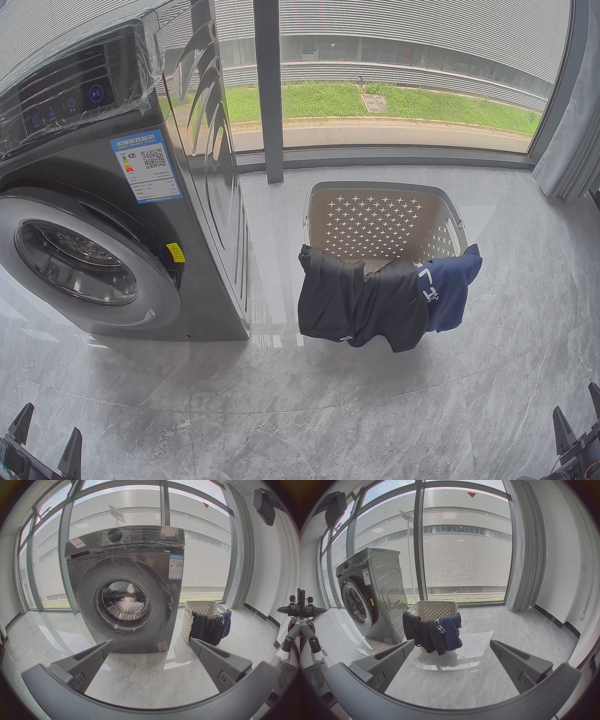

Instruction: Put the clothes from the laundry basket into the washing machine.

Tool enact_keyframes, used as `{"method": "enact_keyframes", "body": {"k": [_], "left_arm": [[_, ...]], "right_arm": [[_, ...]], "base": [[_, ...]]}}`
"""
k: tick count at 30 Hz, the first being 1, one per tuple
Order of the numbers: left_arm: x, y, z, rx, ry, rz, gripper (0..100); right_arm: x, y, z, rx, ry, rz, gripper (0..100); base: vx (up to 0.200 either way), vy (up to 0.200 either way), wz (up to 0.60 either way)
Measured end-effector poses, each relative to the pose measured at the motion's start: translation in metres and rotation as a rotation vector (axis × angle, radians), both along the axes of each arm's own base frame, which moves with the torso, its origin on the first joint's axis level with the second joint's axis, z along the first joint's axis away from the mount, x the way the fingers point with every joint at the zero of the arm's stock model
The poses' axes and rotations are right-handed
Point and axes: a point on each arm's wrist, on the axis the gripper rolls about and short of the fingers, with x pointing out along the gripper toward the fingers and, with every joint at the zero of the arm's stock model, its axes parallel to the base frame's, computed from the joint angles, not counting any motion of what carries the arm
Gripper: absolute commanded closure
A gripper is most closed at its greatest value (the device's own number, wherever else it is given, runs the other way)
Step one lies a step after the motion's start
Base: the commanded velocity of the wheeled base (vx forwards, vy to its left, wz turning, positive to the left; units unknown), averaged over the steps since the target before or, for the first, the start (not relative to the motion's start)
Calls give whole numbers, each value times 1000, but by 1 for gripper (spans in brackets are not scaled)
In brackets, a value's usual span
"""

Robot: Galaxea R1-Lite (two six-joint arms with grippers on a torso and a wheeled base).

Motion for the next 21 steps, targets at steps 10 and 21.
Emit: {"method": "enact_keyframes", "body": {"k": [10, 21], "left_arm": [[0, 0, 0, 0, 0, 0, 0], [0, 0, 0, 0, 0, 0, 0]], "right_arm": [[0, 0, 0, 0, 0, 0, 0], [0, 0, 0, 0, 0, 0, 0]], "base": [[0, 200, 0], [0, 55, 0]]}}
